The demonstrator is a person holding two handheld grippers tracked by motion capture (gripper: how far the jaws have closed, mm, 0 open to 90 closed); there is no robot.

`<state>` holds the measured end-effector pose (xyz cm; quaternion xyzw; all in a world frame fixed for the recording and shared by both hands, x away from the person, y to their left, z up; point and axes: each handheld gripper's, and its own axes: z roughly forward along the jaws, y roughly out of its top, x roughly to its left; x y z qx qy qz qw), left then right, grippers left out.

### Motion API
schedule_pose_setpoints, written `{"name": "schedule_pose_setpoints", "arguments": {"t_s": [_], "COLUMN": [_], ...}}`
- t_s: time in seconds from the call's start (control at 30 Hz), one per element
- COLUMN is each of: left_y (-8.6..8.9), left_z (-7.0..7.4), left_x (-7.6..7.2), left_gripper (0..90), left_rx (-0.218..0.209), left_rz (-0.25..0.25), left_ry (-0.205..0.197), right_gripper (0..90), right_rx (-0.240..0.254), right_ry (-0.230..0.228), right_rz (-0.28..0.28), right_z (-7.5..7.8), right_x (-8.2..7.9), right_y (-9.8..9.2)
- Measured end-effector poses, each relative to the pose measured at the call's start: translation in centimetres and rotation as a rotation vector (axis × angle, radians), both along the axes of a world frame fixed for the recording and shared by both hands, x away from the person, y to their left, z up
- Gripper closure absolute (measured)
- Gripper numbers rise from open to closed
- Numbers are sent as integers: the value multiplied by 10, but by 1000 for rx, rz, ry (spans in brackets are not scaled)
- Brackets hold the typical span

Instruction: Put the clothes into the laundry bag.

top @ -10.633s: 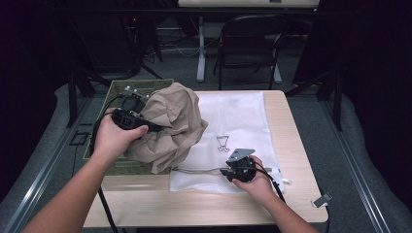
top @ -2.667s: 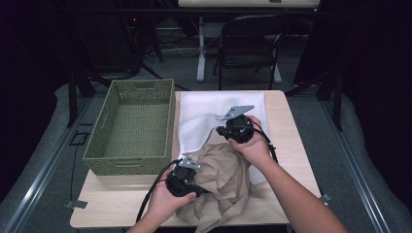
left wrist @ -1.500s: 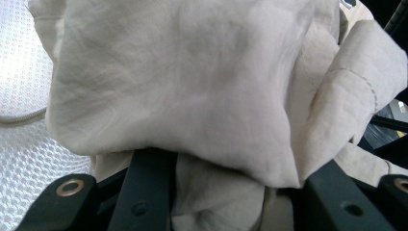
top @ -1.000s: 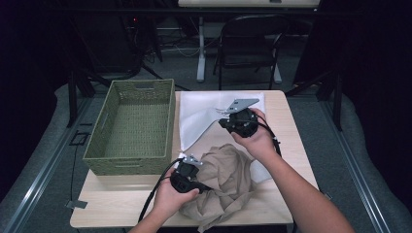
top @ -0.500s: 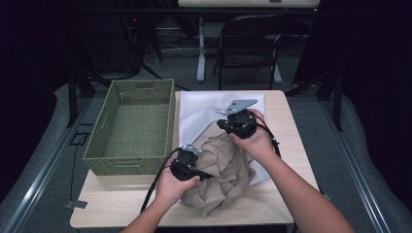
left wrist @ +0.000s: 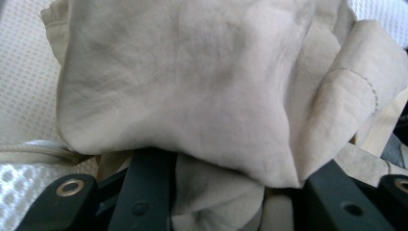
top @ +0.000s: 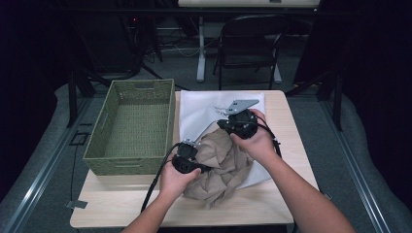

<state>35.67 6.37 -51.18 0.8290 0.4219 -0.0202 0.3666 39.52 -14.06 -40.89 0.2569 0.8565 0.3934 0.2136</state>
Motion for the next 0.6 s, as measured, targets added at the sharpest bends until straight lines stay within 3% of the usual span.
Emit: {"name": "schedule_pose_setpoints", "arguments": {"t_s": [0.6], "left_y": [-14], "left_z": [3], "left_x": [18], "left_gripper": [657], "left_rx": [11], "left_rz": [72], "left_ry": [-44], "right_gripper": [881], "right_rx": [8], "right_ry": [-4], "right_rz": [33], "right_z": [-2], "right_x": [-6], "right_y": [9]}}
